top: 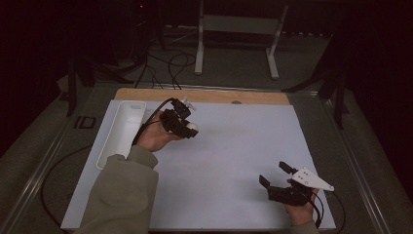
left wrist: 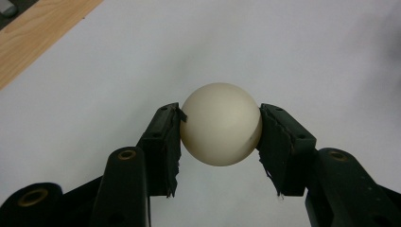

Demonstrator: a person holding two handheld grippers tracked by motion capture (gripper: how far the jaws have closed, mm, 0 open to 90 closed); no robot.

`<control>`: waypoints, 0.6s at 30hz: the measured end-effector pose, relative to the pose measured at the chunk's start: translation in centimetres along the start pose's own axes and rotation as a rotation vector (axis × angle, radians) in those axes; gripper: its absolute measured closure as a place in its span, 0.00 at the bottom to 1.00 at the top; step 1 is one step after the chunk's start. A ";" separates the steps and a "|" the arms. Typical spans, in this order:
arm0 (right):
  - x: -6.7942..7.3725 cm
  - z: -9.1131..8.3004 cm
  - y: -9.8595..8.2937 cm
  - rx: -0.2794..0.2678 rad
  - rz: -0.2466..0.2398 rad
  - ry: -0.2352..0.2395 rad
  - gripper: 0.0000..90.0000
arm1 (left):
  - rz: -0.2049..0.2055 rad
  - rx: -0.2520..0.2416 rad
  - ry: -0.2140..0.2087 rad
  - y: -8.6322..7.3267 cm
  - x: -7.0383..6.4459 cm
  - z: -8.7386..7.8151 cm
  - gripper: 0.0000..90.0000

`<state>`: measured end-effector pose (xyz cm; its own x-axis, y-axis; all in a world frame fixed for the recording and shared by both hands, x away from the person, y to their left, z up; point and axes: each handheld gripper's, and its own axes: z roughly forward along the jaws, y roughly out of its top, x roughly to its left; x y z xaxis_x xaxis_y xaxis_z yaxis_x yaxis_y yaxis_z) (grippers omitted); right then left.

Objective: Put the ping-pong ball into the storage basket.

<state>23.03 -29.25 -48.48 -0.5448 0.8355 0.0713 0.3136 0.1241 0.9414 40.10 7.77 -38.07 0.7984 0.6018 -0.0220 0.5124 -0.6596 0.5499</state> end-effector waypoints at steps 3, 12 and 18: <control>0.0 0.0 0.0 0.000 0.001 -0.001 0.08 | -0.004 -0.004 0.004 -0.1 0.1 -0.4 0.57; 0.0 0.0 0.0 -0.001 0.002 -0.001 0.08 | -0.010 -0.006 0.011 -0.4 0.5 -1.0 0.57; 0.0 0.0 0.0 -0.002 0.001 -0.002 0.08 | -0.011 -0.007 0.016 -0.6 0.7 -1.3 0.57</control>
<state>23.02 -29.27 -48.47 -0.5432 0.8365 0.0716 0.3128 0.1225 0.9419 39.97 9.16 -37.30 0.7874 0.6163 -0.0146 0.5190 -0.6499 0.5552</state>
